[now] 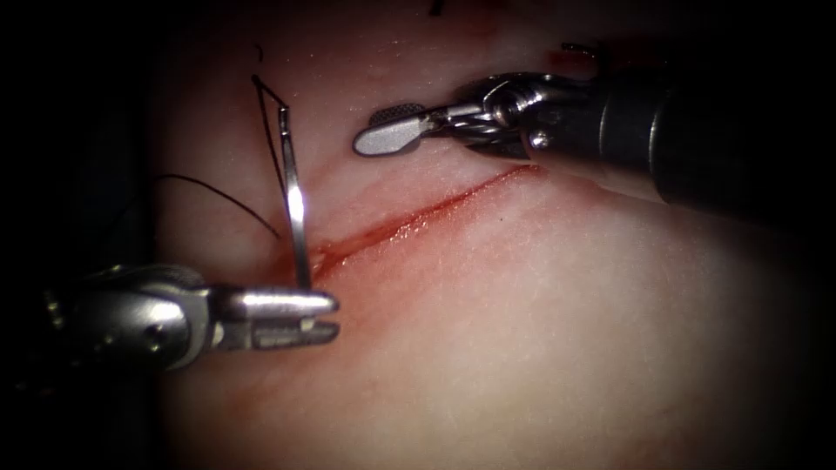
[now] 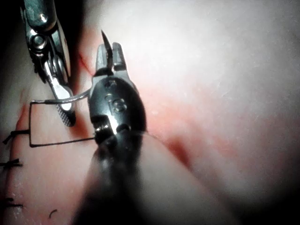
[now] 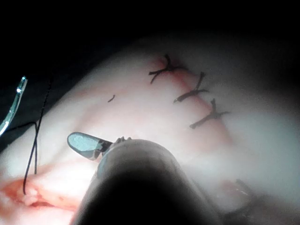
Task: Wound Closure
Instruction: Hand the needle back to the right grasper.
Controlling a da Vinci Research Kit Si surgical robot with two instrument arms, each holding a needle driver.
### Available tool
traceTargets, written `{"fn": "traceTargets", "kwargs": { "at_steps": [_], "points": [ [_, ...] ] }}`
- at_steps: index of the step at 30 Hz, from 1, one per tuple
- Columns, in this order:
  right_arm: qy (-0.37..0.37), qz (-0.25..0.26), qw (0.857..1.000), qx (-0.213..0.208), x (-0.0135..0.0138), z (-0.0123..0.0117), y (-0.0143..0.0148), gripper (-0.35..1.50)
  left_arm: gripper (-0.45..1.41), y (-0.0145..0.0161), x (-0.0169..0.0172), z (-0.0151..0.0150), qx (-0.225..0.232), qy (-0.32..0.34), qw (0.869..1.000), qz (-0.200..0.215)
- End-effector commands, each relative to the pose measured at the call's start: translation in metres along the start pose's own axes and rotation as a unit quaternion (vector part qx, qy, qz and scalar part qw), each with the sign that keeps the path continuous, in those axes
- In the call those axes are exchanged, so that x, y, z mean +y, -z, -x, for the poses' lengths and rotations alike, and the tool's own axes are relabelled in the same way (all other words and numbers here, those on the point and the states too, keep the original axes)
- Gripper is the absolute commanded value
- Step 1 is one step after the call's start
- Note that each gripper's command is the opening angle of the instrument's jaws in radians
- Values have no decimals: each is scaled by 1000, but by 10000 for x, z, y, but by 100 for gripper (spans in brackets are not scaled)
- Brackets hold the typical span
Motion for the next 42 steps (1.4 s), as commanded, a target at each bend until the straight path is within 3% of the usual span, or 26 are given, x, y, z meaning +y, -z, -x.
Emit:
{"fn": "traceTargets", "kwargs": {
  "at_steps": [1, 9, 13, 14, 16, 24, 33, 42],
  "points": [
    [-22, -10, 1000, 2, -3, -5, -9, 123, -35, -9, 1, 7, -6, -8, 1000, -7],
    [-78, -76, 994, 22, -21, 4, -1, 130, -35, -14, 7, 30, -20, -42, 999, -17],
    [-78, -136, 986, 49, -31, 8, 4, 131, -35, -14, 4, 29, -5, -41, 999, -6],
    [-76, -160, 983, 55, -35, 12, 4, 133, -35, -14, 4, 28, 16, -42, 999, -14],
    [-65, -173, 982, 49, -38, 19, 1, 133, -35, -13, 4, 26, 25, -42, 999, -13],
    [4, -195, 979, 51, -44, 39, -18, 138, -35, -11, -4, 18, 74, -37, 997, -7],
    [12, -203, 978, 46, -47, 43, -24, 142, -35, -10, 1, 18, 93, -41, 995, 10],
    [43, -220, 974, 29, -50, 43, -37, 121, -35, -10, 3, 17, 101, -45, 994, 16]
  ]
}}
